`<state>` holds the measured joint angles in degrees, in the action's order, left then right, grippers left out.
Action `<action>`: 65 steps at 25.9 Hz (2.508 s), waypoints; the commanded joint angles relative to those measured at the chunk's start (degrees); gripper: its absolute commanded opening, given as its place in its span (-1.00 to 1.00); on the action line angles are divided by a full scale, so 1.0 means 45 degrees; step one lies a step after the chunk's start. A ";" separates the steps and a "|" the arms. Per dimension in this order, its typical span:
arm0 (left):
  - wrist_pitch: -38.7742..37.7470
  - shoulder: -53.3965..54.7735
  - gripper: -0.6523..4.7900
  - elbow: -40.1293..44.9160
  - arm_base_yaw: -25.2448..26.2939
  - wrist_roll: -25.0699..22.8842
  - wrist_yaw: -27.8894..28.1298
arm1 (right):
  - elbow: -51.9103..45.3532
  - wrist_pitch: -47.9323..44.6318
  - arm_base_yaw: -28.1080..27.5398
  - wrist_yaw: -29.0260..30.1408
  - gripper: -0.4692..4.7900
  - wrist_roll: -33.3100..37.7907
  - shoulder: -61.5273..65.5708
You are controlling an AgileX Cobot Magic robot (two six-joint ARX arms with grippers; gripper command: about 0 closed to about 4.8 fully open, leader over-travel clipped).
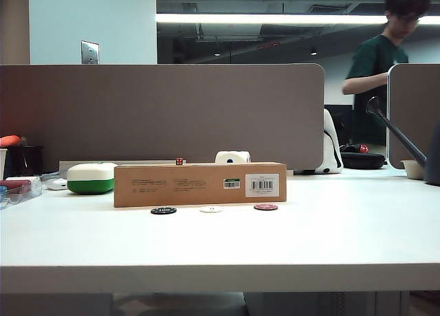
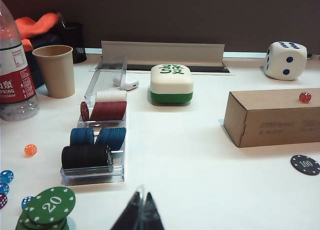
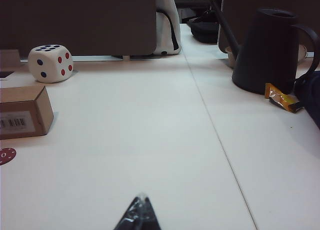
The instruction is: Push the chip with the lowest value in the row forward next to the rectangular box.
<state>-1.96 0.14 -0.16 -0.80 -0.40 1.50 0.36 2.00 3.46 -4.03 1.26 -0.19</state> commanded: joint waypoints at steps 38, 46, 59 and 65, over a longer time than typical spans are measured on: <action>-0.1919 1.5285 -0.78 -1.0142 -0.6567 -0.0005 -0.0049 | -0.0058 -0.1375 0.0010 0.3604 -0.81 0.8068 0.0019; -0.1904 1.5747 -0.78 -1.0312 -0.6567 -0.0005 -0.0053 | 0.1258 -0.1685 0.0024 0.4493 -0.84 0.9904 0.0068; -0.1923 1.5752 -0.78 -1.0312 -0.6567 -0.0005 -0.0053 | 0.6018 -0.2239 0.0097 0.4444 -0.84 0.8058 0.7174; -0.1928 1.5756 -0.78 -1.0312 -0.6567 -0.0005 -0.0053 | 0.8417 -0.3138 0.1710 0.6339 -0.84 0.6431 1.4683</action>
<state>-11.33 71.20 -46.26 -30.46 -0.40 1.23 35.88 -11.46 9.82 21.91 32.27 61.58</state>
